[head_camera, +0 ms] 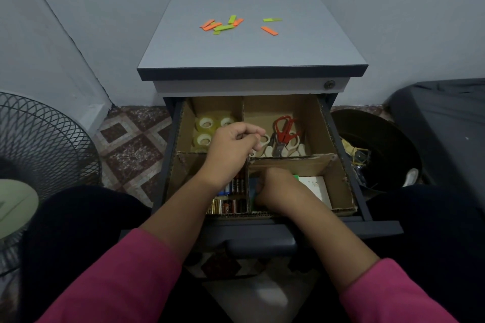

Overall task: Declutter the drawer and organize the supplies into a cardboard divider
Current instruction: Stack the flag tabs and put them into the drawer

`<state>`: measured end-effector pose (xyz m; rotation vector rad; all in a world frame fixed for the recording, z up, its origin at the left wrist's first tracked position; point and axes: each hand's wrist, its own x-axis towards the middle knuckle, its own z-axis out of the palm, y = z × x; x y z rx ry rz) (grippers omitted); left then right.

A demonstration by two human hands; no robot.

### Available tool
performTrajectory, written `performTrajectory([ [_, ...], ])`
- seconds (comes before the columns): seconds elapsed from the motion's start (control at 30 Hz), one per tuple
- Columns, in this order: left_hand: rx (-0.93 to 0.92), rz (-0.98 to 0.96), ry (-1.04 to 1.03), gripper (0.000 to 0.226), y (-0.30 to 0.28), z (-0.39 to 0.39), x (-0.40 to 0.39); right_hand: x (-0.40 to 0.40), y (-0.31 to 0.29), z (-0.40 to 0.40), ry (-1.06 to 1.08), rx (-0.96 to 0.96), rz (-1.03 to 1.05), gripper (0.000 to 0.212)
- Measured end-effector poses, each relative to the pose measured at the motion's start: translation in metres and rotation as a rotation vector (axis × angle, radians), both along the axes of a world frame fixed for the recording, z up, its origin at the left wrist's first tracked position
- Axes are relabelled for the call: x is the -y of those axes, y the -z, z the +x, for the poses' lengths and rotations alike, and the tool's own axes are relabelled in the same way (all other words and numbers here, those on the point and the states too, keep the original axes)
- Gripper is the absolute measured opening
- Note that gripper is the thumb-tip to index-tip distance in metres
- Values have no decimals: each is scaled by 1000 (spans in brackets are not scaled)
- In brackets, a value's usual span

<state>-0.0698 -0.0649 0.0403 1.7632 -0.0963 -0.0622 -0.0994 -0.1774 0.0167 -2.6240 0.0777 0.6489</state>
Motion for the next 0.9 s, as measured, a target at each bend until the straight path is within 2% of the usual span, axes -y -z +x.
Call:
performTrajectory([
  [0.07, -4, -11, -1, 24, 0, -1, 0, 6, -5, 1, 5, -11, -2, 17],
  [0.13, -6, -12, -1, 24, 0, 0, -1, 17, -12, -1, 28, -29, 6, 4],
  [0.2, -9, -8, 1, 22, -1, 0, -1, 32, -20, -4, 112, -4, 102, 10],
  [0.27, -11, -8, 3, 21, -2, 0, -1, 46, -25, -2, 183, 44, 113, 6],
  [0.37, -10, -2, 4, 21, -3, -1, -1, 58, -22, 3, 129, -45, -166, 6],
  [0.43, -12, 2, 3, 20, -2, -1, -1, 61, -15, 0, 109, 13, -293, 9],
  [0.57, -13, 12, 3, 20, -2, -1, -2, 59, -7, -4, 98, 13, -336, 14],
  [0.7, -13, 15, 5, 19, -2, -2, -2, 63, -7, -2, 110, 19, -316, 7],
  [0.77, -11, 11, 3, 19, -2, -2, -1, 65, -7, -4, 117, 47, -332, 17],
  [0.9, -8, 17, 5, 19, -2, -1, -1, 61, -8, -6, 118, 40, -382, 22],
])
